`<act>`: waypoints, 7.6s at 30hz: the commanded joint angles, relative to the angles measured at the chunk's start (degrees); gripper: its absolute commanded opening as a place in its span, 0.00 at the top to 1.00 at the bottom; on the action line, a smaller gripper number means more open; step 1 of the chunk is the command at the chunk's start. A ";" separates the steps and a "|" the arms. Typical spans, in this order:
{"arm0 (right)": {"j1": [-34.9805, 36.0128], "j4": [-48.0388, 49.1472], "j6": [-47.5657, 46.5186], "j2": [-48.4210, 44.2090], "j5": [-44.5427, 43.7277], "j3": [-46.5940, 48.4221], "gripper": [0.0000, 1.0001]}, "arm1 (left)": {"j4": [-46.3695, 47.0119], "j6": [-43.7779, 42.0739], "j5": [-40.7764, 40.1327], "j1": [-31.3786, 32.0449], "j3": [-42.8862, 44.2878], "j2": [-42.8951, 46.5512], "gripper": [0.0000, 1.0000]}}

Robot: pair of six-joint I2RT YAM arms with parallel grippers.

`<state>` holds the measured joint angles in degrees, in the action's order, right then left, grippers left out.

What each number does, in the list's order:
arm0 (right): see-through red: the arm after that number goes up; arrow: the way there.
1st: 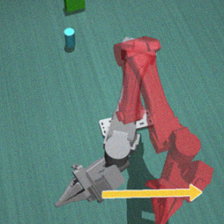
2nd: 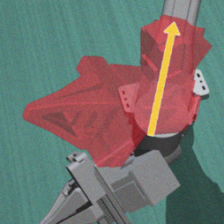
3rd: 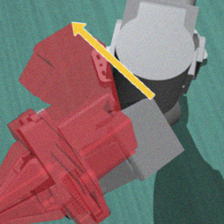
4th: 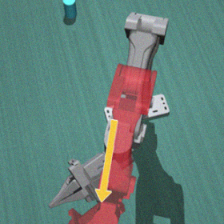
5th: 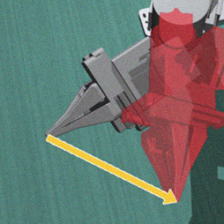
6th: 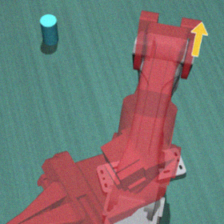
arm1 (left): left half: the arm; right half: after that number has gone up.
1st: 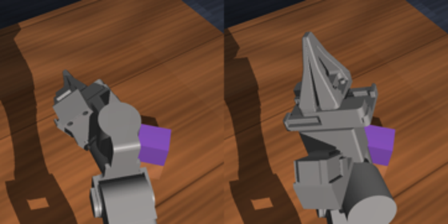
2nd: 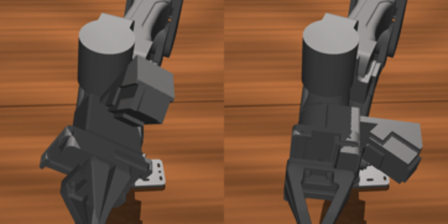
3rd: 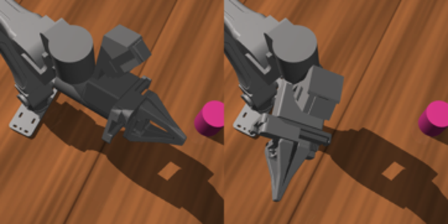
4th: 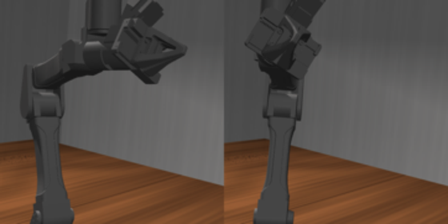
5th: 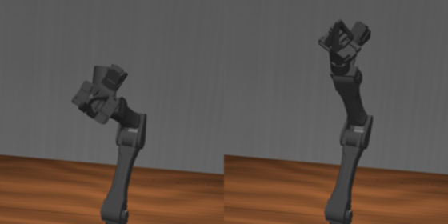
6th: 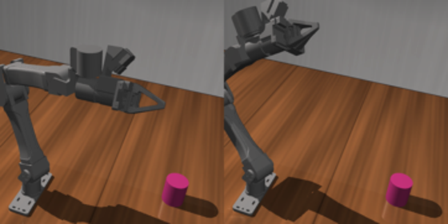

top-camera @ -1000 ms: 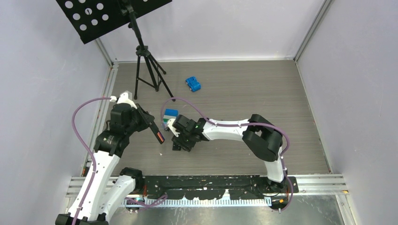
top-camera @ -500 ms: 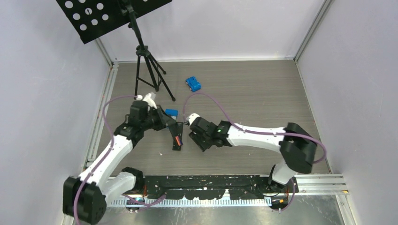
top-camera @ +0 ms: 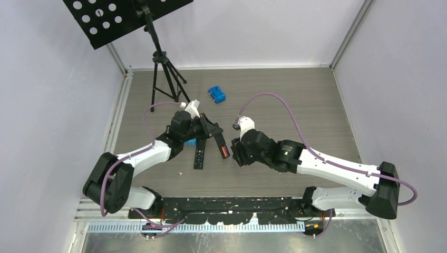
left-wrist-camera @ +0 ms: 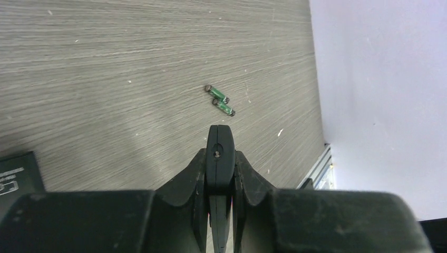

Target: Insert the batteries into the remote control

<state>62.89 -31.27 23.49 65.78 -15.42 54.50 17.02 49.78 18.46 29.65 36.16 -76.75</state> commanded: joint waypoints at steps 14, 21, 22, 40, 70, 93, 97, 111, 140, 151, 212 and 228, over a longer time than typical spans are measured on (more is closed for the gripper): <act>-0.05 5.87 0.37 8.26 -0.94 2.79 0.65 | 10.60 8.98 2.58 1.02 -1.31 0.17 1.00; -0.14 7.64 -0.39 10.87 -0.61 3.10 0.65 | 9.22 10.86 4.73 1.02 -0.46 0.08 1.00; -0.16 7.85 -0.45 11.10 -0.66 3.07 0.65 | 8.92 10.84 4.85 1.02 -0.41 0.33 1.00; -0.30 7.89 0.41 14.15 1.00 2.90 0.62 | 8.65 10.57 9.76 1.02 0.02 2.96 1.00; -1.90 -0.42 4.29 17.61 5.09 5.93 0.55 | 2.68 11.27 11.21 0.67 2.43 5.25 1.00; -1.99 -1.85 1.79 20.07 5.91 11.10 0.46 | 3.24 14.58 15.13 0.32 2.87 4.42 1.00; -1.99 -1.78 1.58 19.14 5.62 11.41 0.45 | 3.20 14.46 14.82 0.32 2.47 4.07 1.00; -2.20 2.00 2.55 12.23 9.26 8.03 0.07 | 3.02 15.38 13.99 -0.53 2.27 3.32 1.00; -2.88 30.53 48.82 -15.92 -10.85 -22.81 0.17 | 13.53 31.26 10.24 -1.09 2.13 4.71 1.00; -2.86 35.60 52.34 -12.90 -11.22 -25.77 0.52 | 22.60 42.58 10.05 0.38 0.99 6.09 1.00; -13.55 47.93 20.22 -11.28 27.78 -19.50 1.00 | -3.89 2.70 26.59 2.57 11.37 12.04 0.37; -25.71 -10.81 8.92 10.06 -23.59 6.80 1.00 | -42.44 -12.46 -25.07 -0.29 10.64 15.61 0.00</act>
<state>42.22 -26.06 33.74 67.44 -21.45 55.48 -16.45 41.34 7.03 29.39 47.77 -60.62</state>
